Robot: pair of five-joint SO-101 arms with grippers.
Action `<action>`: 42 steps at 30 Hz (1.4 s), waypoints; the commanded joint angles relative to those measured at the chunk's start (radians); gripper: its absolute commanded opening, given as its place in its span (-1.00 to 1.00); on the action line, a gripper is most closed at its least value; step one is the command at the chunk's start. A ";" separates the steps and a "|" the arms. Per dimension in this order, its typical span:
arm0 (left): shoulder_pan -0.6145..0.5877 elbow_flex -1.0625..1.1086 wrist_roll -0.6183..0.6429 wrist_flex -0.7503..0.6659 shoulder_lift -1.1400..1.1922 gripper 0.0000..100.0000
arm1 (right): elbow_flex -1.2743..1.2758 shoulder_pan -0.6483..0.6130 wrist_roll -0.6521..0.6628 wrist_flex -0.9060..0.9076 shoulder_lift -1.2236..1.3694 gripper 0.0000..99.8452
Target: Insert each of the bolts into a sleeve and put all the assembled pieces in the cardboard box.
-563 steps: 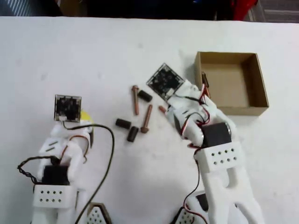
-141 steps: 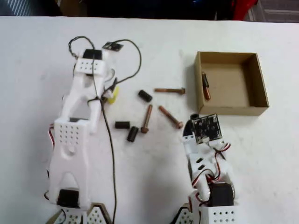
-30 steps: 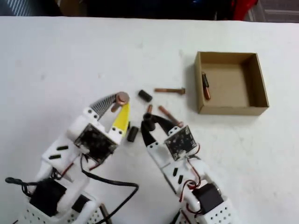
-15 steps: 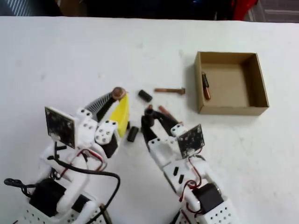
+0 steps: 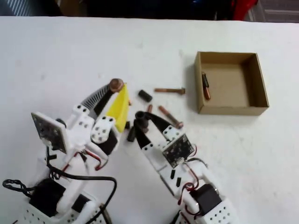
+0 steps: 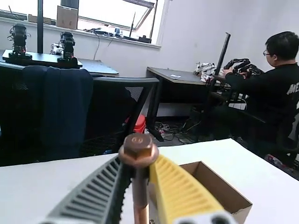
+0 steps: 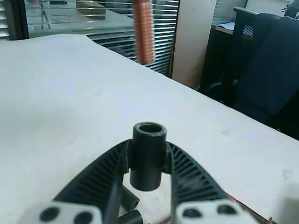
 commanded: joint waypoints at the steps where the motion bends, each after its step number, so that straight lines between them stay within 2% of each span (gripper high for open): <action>1: 0.077 -0.032 -0.023 -0.009 -0.013 -0.95 | -0.008 -0.005 0.021 -0.024 -0.008 -0.97; 6: 0.114 -0.032 -0.054 0.014 -0.013 -0.95 | -0.008 0.001 -0.048 -0.022 -0.010 -0.97; 12: 0.116 -0.028 -0.052 0.061 -0.013 -0.95 | -0.009 0.001 -0.051 -0.024 -0.010 -0.97; 16: 0.116 0.023 -0.052 0.051 -0.013 -0.95 | -0.011 0.001 -0.052 -0.024 -0.010 -0.97; 22: 0.114 0.064 -0.057 -0.049 -0.013 -0.95 | -0.012 0.001 -0.049 -0.025 -0.010 -0.97; 33: 0.107 0.092 -0.060 -0.055 -0.012 -0.95 | -0.012 0.001 -0.049 -0.025 -0.010 -0.97; 38: 0.038 0.098 -0.071 -0.068 -0.012 -0.95 | -0.012 0.001 -0.049 -0.025 -0.010 -0.97; 42: 0.035 0.097 -0.078 -0.069 -0.012 -0.95 | -0.012 0.001 -0.049 -0.025 -0.010 -0.97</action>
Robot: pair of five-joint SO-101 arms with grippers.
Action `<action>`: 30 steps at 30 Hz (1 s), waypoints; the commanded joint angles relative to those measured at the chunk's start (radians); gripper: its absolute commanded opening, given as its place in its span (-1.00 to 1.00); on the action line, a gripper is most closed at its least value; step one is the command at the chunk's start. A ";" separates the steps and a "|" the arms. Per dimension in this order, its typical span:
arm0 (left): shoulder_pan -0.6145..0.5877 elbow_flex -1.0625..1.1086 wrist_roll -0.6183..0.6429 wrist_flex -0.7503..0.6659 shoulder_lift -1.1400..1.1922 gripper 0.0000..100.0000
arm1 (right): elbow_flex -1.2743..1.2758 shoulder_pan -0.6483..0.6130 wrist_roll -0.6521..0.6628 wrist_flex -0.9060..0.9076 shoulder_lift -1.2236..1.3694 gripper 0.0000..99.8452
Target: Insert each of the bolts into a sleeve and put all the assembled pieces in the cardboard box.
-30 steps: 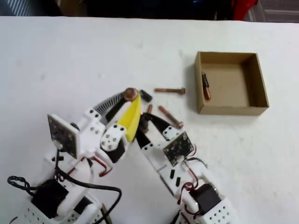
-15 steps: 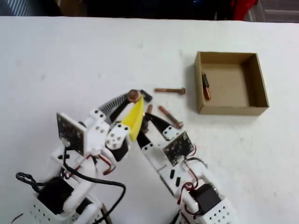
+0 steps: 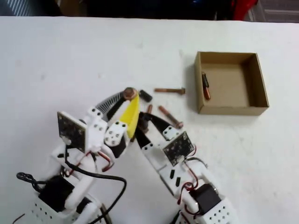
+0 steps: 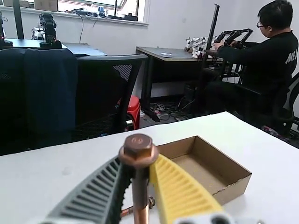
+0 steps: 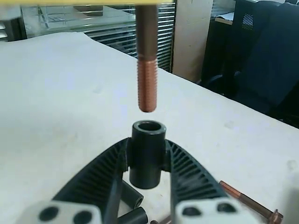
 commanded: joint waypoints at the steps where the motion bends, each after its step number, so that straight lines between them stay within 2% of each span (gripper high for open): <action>1: -0.013 -0.009 -0.011 -0.046 -0.008 -0.95 | -0.015 -0.001 -0.008 -0.024 -0.010 -0.97; 16: -0.010 0.043 -0.006 -0.051 -0.010 -0.95 | -0.015 -0.001 -0.008 -0.024 -0.010 -0.97; 23: 0.054 0.041 -0.006 -0.037 -0.010 -0.95 | -0.017 -0.001 -0.008 -0.024 -0.010 -0.97; 30: 0.050 0.037 0.071 0.034 -0.010 -0.95 | -0.017 -0.001 -0.008 -0.022 -0.010 -0.97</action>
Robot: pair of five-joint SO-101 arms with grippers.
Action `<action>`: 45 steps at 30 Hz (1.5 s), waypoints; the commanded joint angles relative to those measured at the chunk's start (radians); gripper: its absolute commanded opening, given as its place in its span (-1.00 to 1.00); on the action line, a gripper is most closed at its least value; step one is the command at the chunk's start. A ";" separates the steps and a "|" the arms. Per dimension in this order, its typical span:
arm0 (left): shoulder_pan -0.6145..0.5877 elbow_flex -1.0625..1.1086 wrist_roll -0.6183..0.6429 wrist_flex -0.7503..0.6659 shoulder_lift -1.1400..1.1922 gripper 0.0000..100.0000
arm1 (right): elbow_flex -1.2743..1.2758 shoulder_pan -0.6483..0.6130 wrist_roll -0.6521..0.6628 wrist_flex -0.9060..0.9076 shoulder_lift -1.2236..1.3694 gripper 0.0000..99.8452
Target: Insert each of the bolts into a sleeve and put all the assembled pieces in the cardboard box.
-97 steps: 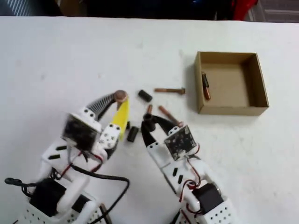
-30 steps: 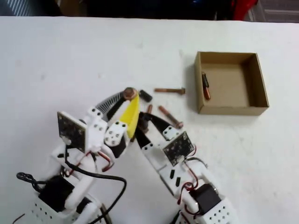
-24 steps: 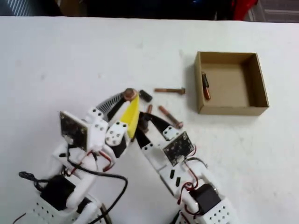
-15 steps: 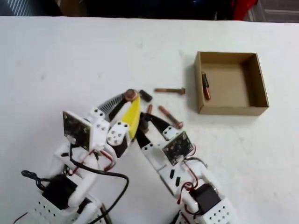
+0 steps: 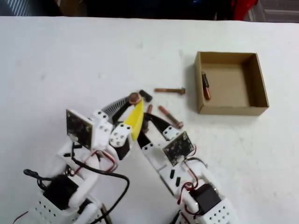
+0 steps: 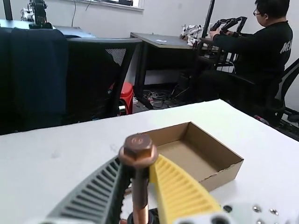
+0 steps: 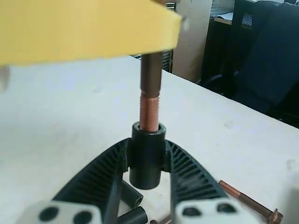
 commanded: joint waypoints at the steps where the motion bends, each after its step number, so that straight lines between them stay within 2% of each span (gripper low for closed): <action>1: 0.019 -0.020 0.026 0.017 -0.010 -0.95 | -0.017 0.001 -0.008 -0.022 -0.010 -0.97; 5: -0.015 -0.020 0.087 0.017 -0.008 -0.95 | -0.017 0.002 -0.008 -0.022 -0.010 -0.97; 9: -0.045 -0.018 0.095 0.044 0.008 -0.95 | -0.017 0.002 -0.008 -0.022 -0.010 -0.97; 17: -0.045 -0.112 0.095 0.066 0.220 -0.95 | -0.017 0.004 -0.008 -0.018 -0.010 -0.97; 45: -0.042 0.011 0.094 0.058 0.209 -0.95 | -0.015 0.022 -0.006 -0.016 -0.010 -0.97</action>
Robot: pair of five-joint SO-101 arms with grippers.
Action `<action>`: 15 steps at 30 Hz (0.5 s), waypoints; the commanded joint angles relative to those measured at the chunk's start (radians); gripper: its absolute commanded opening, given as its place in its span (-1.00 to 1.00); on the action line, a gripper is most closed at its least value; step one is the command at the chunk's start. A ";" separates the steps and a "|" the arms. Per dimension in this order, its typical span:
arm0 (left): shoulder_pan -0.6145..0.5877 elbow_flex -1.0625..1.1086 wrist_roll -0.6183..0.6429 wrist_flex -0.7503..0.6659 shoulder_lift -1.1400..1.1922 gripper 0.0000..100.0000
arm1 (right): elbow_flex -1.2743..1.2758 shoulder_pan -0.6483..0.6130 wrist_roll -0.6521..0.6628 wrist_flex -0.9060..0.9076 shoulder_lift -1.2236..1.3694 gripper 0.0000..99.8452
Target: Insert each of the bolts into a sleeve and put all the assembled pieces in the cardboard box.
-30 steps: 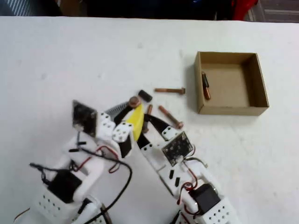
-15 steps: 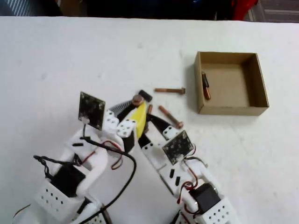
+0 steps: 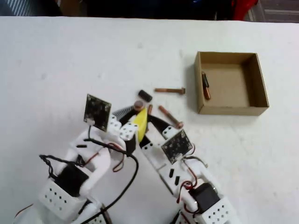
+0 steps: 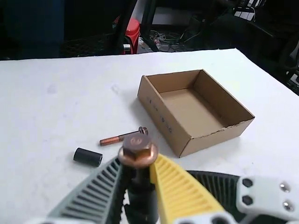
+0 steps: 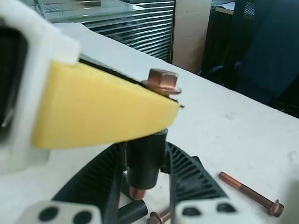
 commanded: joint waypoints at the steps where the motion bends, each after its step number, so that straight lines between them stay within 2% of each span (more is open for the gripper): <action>1: -0.022 -0.002 0.002 -0.002 0.012 -0.95 | -0.020 0.013 -0.003 -0.016 -0.013 -0.97; 4: -0.022 0.005 0.002 -0.031 0.012 -0.88 | -0.020 0.013 -0.003 -0.016 -0.013 -0.97; 11: -0.024 0.005 0.009 -0.032 0.013 -0.21 | -0.020 0.013 -0.003 -0.015 -0.013 -0.97; 13: -0.024 0.005 0.009 -0.034 0.013 -0.12 | -0.020 0.013 -0.003 -0.015 -0.013 -0.97; 15: -0.028 0.000 0.009 -0.034 0.013 -0.12 | -0.020 0.013 -0.003 -0.015 -0.013 -0.97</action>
